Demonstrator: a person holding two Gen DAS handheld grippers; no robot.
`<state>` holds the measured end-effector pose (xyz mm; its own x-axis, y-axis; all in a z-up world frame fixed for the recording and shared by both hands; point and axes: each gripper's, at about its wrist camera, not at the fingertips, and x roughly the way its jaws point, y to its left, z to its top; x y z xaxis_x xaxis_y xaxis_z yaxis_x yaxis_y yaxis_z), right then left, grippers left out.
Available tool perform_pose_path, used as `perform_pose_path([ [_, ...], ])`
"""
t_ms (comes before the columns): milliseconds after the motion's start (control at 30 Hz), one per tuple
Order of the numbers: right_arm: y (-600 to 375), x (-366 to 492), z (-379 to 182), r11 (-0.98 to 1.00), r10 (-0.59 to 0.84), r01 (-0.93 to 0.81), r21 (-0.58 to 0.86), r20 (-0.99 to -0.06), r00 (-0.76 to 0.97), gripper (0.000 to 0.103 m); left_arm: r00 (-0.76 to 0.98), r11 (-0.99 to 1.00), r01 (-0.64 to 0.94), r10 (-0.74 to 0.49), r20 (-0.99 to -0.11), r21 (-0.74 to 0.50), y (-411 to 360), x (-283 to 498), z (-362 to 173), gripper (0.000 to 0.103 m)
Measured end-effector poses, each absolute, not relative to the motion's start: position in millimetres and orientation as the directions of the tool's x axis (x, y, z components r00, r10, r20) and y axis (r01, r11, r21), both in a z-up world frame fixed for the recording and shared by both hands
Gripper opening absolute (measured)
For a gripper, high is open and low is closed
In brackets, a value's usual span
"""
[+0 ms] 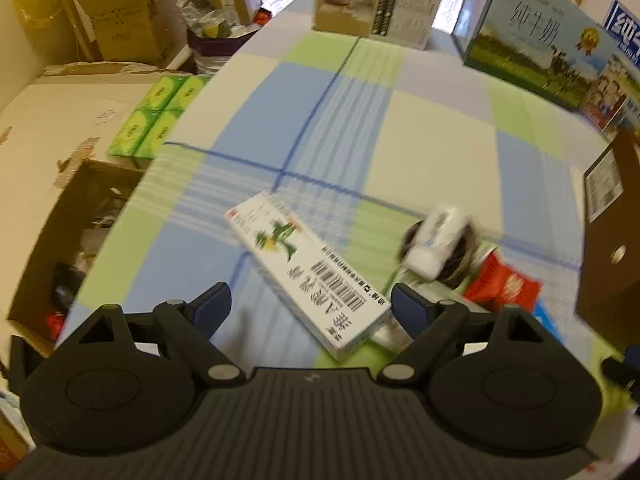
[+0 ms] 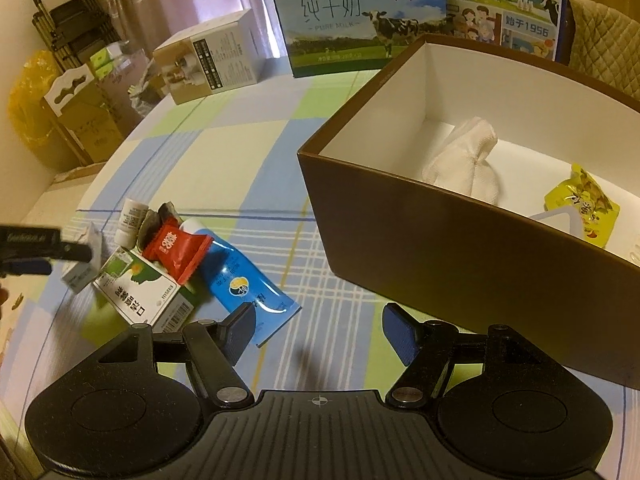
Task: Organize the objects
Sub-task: 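Move both tools back toward the remaining medicine boxes on the table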
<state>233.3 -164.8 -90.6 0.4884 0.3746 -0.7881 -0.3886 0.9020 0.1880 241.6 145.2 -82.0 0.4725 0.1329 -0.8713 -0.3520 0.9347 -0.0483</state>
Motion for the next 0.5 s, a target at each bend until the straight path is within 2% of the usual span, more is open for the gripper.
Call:
perform_pose_path([
  [100,-164,233,-91,0.903,0.372,-0.387,0.187,-0.791,0.486,0.067,0.449,0.929,-0.37,0.18,-0.875,0.001,157,234,-86,0.083],
  [233,-162,233,-92,0.901,0.371,-0.393,0.182,-0.792,0.485,0.067,0.465,0.915,-0.399,0.155,-0.872,-0.05,170,233,-87,0.083],
  [400,-162,234,-94,0.904,0.365,-0.388,0.178,-0.794,0.486,0.067,0.469,0.928,-0.372,0.171,-0.866,-0.019,162,248,-96,0.083],
  [500,-163,234,-95,0.905,0.364,-0.387,0.178,-0.795,0.486,0.067,0.458,0.93,-0.367,0.193,-0.868,0.014,161,257,-105,0.079],
])
